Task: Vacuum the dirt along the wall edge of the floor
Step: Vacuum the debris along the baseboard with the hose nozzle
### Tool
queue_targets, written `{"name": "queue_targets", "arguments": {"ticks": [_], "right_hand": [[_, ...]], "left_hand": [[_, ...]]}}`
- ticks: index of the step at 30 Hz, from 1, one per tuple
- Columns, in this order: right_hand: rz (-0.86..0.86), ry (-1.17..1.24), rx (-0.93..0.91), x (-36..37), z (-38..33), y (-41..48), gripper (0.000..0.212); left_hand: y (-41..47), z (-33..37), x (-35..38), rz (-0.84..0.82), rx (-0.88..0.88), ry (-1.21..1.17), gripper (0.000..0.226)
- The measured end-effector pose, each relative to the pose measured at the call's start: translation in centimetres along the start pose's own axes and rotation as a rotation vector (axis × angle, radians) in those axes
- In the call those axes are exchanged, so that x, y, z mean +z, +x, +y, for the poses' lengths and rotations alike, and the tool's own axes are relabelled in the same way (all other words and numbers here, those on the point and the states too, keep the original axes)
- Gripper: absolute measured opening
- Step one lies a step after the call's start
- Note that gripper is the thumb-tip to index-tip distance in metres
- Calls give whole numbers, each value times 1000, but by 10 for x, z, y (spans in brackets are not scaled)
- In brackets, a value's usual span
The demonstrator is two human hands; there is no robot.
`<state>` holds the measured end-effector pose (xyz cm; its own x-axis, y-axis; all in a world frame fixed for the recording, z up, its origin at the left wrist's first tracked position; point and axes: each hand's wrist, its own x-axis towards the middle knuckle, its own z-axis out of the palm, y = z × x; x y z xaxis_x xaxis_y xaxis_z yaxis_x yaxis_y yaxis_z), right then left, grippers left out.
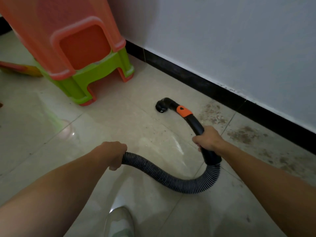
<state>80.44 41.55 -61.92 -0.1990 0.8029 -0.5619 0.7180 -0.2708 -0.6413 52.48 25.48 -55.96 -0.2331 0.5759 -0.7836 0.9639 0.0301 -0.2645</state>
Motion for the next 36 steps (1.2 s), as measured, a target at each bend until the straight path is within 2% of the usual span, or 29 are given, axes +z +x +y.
{"name": "queue_targets", "arguments": {"ticks": [3, 8, 13, 22, 27, 32, 36], "right_hand": [[-30, -27, -7, -3, 5, -4, 26], [154, 61, 77, -35, 49, -26, 14], [41, -29, 56, -46, 67, -54, 15], [-119, -76, -3, -24, 74, -83, 16], [-107, -40, -9, -11, 63, -71, 14], [-4, -25, -12, -3, 36, -41, 21], [-107, -99, -60, 7, 15, -31, 23]], "left_hand": [[2, 4, -3, -37, 19, -7, 45], [13, 22, -19, 0, 85, -74, 43], [20, 45, -22, -22, 167, -59, 41], [9, 37, -3, -110, 131, -71, 41], [2, 26, 7, -108, 82, -69, 42], [-3, 14, 14, -103, 19, -45, 45], [-4, 6, 20, -125, -2, -69, 45]]}}
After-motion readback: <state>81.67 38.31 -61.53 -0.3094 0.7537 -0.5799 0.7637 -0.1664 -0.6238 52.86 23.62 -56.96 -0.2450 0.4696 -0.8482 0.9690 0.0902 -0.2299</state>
